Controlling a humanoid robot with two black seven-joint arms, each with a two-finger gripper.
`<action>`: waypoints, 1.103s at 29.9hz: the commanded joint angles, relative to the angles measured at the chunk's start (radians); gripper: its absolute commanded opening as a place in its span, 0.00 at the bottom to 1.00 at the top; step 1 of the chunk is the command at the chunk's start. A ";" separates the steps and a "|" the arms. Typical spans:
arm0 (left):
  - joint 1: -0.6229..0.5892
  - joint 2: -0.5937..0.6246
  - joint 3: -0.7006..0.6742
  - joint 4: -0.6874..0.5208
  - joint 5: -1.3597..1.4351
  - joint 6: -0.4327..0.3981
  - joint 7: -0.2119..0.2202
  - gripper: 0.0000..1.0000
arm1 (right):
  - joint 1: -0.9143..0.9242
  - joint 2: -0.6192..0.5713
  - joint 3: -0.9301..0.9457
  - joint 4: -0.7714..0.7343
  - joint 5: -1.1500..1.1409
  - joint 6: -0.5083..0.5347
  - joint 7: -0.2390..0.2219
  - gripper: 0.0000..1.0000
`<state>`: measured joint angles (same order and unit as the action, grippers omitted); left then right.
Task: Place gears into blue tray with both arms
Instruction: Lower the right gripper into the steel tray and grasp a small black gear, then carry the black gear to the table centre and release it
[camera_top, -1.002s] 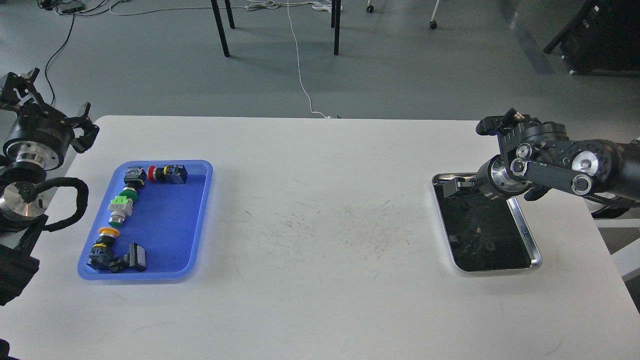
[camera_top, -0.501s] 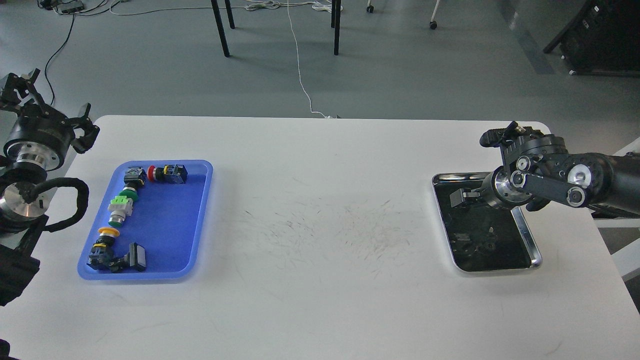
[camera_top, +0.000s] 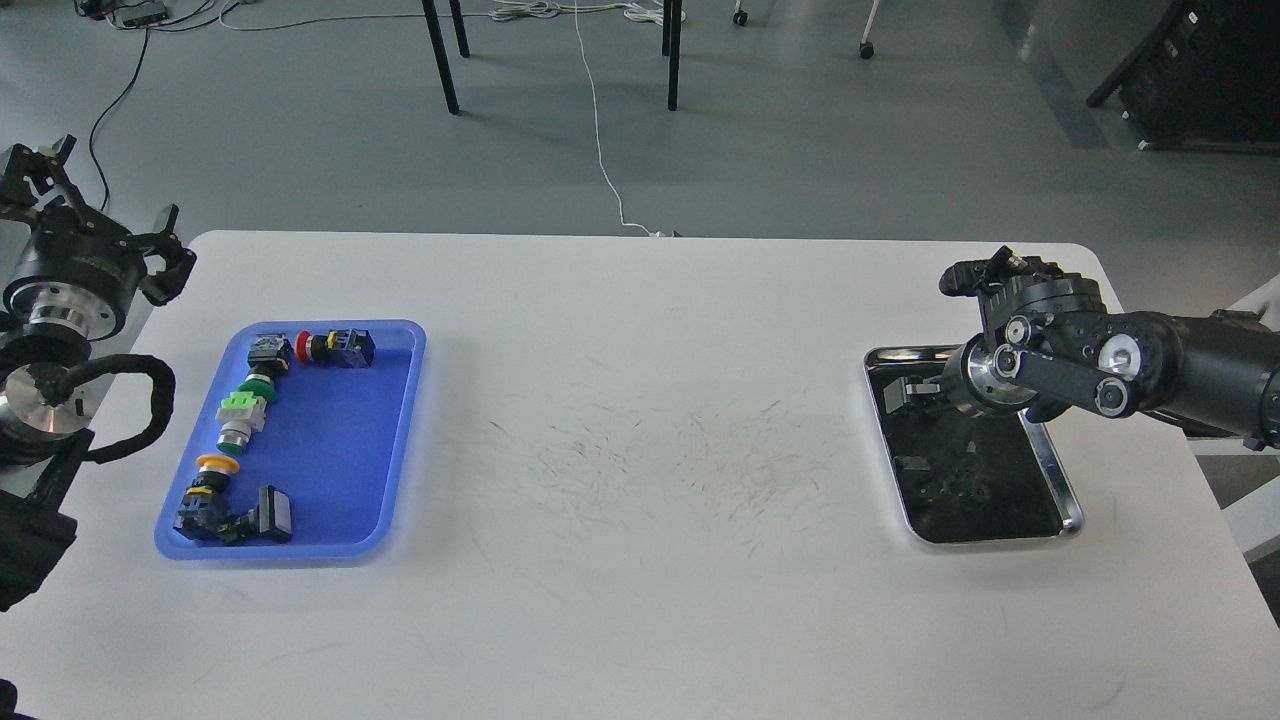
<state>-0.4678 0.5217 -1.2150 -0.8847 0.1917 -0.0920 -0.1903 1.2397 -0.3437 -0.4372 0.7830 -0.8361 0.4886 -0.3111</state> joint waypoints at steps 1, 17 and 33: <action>0.000 0.000 0.000 0.000 0.000 0.000 0.000 0.98 | -0.005 0.003 0.000 -0.001 0.003 0.000 0.006 0.88; 0.000 0.007 0.000 0.000 0.002 0.000 0.000 0.98 | 0.006 0.009 0.000 -0.002 0.002 0.000 0.047 0.36; 0.000 0.007 0.000 0.000 0.002 0.000 0.000 0.98 | 0.078 -0.008 0.066 0.022 0.017 0.000 0.058 0.01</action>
<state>-0.4679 0.5278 -1.2149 -0.8844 0.1933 -0.0920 -0.1900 1.2780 -0.3485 -0.4085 0.7905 -0.8231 0.4890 -0.2531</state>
